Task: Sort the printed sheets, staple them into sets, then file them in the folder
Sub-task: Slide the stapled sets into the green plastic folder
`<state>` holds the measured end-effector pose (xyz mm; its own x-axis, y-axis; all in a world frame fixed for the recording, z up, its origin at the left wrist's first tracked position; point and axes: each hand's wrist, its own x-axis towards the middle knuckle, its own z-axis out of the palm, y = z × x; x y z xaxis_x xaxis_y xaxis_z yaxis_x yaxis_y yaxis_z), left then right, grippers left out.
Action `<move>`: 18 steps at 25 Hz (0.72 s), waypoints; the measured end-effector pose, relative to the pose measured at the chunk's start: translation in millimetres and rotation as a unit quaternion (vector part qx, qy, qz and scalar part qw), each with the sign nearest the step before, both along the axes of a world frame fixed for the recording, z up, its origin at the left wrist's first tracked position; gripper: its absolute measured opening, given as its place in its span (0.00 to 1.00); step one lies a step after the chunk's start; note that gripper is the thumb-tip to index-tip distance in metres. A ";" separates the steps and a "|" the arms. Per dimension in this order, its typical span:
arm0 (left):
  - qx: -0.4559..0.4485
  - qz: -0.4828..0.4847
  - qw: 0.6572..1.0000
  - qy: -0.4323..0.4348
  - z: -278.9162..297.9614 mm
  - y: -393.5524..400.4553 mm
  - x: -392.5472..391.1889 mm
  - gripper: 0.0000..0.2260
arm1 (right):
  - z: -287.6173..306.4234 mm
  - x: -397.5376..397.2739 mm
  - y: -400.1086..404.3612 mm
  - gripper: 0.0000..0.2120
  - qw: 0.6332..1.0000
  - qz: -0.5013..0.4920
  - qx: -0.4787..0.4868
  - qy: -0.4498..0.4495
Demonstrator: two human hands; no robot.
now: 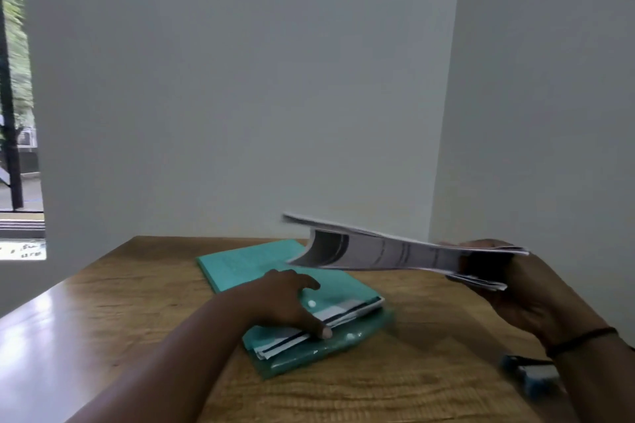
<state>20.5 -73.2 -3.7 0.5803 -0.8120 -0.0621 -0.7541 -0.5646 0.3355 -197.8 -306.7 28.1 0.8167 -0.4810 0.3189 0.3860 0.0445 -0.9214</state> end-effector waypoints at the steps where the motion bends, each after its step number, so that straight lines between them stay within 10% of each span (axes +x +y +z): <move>1: 0.010 0.006 1.000 -0.006 -0.8 -1.2 -1.3 0.40 | -1.2 -0.2 3.3 0.04 1.000 -0.002 0.021 0.003; 13: -0.005 0.050 0.997 -0.061 -1.9 4.3 9.5 0.21 | -20.2 -17.1 14.6 0.06 0.993 -0.087 -0.059 0.052; 18: -0.007 0.066 0.991 -0.112 1.7 3.1 9.3 0.22 | -32.0 -51.7 14.6 0.39 0.980 -0.098 -0.129 0.117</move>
<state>29.8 -70.2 -1.9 0.6792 -0.7282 0.0911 -0.7308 -0.6597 0.1752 -249.5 -292.1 -3.8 0.7825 -0.5630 0.2659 0.1407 -0.2561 -0.9563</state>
